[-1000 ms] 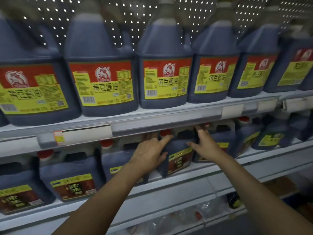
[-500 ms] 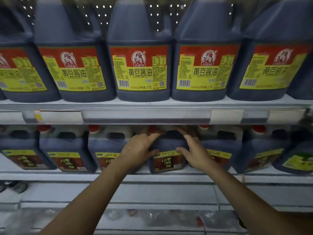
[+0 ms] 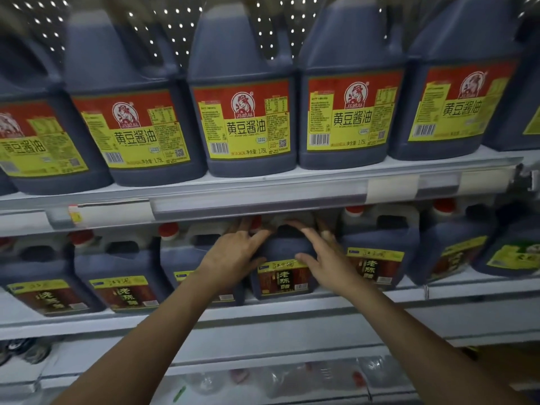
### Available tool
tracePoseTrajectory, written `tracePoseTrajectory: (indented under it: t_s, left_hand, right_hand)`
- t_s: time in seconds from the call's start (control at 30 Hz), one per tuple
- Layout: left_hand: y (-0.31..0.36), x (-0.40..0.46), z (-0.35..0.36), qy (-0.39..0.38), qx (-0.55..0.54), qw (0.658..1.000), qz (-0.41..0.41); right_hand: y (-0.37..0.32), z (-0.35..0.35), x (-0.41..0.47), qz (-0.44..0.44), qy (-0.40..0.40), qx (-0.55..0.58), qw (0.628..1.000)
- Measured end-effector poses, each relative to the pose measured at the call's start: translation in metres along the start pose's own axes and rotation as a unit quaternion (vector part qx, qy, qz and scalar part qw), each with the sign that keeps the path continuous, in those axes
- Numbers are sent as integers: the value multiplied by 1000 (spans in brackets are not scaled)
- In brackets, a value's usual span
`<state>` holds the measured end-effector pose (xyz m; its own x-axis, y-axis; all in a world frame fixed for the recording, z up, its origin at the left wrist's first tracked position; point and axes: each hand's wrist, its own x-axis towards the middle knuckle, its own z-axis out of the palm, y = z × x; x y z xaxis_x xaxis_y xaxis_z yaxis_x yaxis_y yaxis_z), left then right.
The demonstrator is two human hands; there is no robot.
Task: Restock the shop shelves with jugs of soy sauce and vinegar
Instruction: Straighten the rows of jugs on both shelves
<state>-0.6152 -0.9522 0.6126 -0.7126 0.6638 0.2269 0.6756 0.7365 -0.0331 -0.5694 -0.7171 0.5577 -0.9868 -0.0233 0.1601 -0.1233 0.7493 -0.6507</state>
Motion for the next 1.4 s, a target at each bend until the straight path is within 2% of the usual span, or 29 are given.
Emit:
tracePoseTrajectory:
  t_s: [0.13,0.23,0.4,0.53,0.63,0.73,0.83,0.93,1.1,1.23,1.4]
  left_hand:
    - [-3,-2,-1,-3,78,997,4]
    - [-10,-3,2,15,42,999,4]
    - [-23,-4,5,3,6,999,34]
    - [-20,-2,2,-19,-36,999,18]
    - [-2,3,-4,32,-46,997,53]
    - [36,20,-6,58,-48,992,103]
    - [78,47,-6,49,-71,988,132]
    - [107,83,1,10,-122,986,109]
    - [134,122,15,-106,-179,978,25]
    - [148,118,31,-84,-188,979,-9]
    - [164,119,43,-41,-192,979,-46]
  right_hand:
    - [-5,1,-2,18,4,-18,1000]
    - [-10,4,-5,20,20,-27,999]
    - [-17,16,-14,1,63,-19,998]
    - [-23,12,-19,3,60,29,998]
    - [-18,-10,-37,-14,94,71,993]
    - [9,-50,-59,-7,173,-13,985]
    - [40,-98,-72,50,217,-107,969]
    - [72,-131,-69,102,180,-122,971]
    - [111,-142,-53,52,60,-46,996]
    - [134,-136,-51,22,38,10,999]
    - [145,-133,-50,0,61,30,998]
